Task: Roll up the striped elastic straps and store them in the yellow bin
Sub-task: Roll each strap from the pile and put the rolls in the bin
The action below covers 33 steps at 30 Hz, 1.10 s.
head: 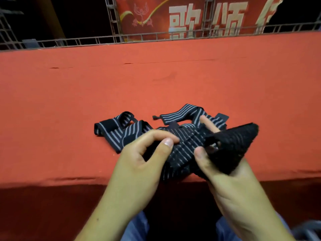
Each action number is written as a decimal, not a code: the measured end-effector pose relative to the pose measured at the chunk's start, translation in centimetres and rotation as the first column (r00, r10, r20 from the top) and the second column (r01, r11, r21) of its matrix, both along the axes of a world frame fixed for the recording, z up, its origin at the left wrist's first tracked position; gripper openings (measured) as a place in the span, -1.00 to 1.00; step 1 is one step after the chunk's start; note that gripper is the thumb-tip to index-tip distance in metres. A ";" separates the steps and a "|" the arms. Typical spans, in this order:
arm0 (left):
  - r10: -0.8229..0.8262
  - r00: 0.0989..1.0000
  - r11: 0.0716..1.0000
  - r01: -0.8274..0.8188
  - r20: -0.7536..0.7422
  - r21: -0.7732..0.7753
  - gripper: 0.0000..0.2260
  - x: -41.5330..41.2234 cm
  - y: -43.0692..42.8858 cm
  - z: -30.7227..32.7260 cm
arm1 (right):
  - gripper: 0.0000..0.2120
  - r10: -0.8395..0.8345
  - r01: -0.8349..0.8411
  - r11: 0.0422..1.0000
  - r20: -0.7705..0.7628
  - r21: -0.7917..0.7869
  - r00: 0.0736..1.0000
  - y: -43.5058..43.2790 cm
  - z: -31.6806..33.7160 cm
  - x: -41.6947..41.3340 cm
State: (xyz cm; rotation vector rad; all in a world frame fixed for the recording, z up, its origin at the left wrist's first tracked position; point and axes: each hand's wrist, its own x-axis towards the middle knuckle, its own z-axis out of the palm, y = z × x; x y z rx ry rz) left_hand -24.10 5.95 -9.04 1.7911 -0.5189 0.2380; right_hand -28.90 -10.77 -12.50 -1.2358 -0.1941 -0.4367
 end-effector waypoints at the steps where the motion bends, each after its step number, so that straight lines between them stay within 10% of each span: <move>1: -0.005 1.000 1.000 0.005 -0.030 0.024 -0.85 -0.4 0.1 -0.4 | -0.57 -0.023 0.020 0.998 -0.056 -0.057 0.998 -0.1 0.6 0.1; 8: 0.016 0.999 0.971 -0.005 -0.044 0.241 -0.73 -6.2 0.9 -3.7 | -0.86 -0.206 0.183 0.973 -0.174 -0.141 0.963 1.2 -2.2 -5.0; 12: -0.027 1.000 0.993 0.028 -0.015 0.118 -0.80 -9.3 0.3 -5.4 | -0.95 -0.212 0.184 0.974 -0.247 -0.131 0.946 0.9 -2.8 -7.6; 17: 0.012 0.986 0.984 -0.041 -0.164 -0.174 -0.88 -9.8 -0.6 -6.6 | -0.61 -0.208 0.151 0.969 -0.322 -0.195 0.924 0.2 -4.5 -8.6; 24: 0.114 0.942 0.903 -0.231 -0.316 -0.363 -0.84 -9.3 0.8 -6.8 | -0.75 -0.215 0.173 0.971 -0.296 -0.163 0.931 0.4 -6.1 -8.8; 28: 0.149 0.925 0.872 -0.289 -0.349 -0.395 -0.81 -9.0 2.0 -6.8 | -0.22 -0.264 0.233 0.963 -0.306 -0.135 0.915 0.5 -6.4 -9.2; 33: 0.017 0.917 0.808 -0.247 -0.398 -0.536 -0.78 -9.1 1.6 -6.7 | -0.79 -0.225 0.194 0.973 -0.304 -0.128 0.926 0.0 -5.9 -9.0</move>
